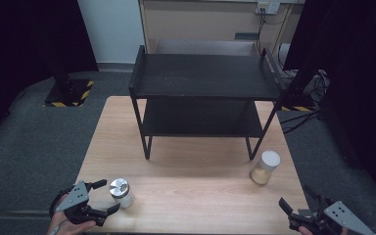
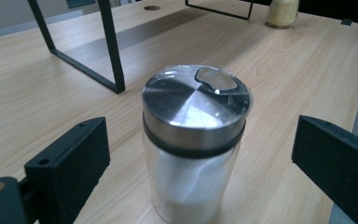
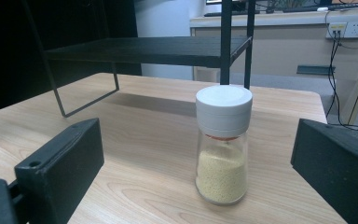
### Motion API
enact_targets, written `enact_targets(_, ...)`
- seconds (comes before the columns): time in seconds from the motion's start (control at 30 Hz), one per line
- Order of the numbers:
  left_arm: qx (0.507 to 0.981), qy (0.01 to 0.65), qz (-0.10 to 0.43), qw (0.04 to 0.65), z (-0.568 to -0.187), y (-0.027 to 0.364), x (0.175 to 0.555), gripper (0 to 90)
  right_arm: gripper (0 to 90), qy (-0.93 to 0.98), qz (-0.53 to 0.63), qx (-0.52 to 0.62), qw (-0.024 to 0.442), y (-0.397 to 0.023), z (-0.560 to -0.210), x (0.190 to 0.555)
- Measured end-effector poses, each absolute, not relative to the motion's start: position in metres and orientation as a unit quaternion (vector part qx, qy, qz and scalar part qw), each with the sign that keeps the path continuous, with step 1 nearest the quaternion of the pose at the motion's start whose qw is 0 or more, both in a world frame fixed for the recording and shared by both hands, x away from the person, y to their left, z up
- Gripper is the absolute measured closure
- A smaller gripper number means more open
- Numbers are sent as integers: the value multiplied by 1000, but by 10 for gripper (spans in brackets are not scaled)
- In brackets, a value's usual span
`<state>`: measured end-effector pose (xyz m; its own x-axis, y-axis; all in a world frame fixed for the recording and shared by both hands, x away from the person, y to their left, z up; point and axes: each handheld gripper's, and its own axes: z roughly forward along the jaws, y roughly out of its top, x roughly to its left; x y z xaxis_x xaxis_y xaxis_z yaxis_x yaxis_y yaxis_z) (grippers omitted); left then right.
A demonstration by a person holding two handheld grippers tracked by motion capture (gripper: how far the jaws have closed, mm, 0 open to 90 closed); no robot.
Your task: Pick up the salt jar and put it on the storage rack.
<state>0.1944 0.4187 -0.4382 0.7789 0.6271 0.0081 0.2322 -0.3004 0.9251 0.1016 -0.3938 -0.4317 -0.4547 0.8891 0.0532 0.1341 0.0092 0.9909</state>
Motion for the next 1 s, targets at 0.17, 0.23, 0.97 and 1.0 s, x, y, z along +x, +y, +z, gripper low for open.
enact_targets(0.17, 785, 270, 187, 525, -440, 412, 205, 55, 26, 630, 574, 406, 328, -394, -432, 102)
enact_targets(0.23, 785, 272, 185, 525, -441, 410, 209, 75, 26, 630, 575, 406, 328, -394, -432, 102)
enact_targets(0.97, 790, 253, 168, 533, -429, 398, 226, 337, 27, 633, 574, 406, 325, -394, -432, 103)
enact_targets(1.0, 790, 253, 168, 533, -429, 398, 226, 337, 27, 633, 574, 406, 325, -394, -432, 103)
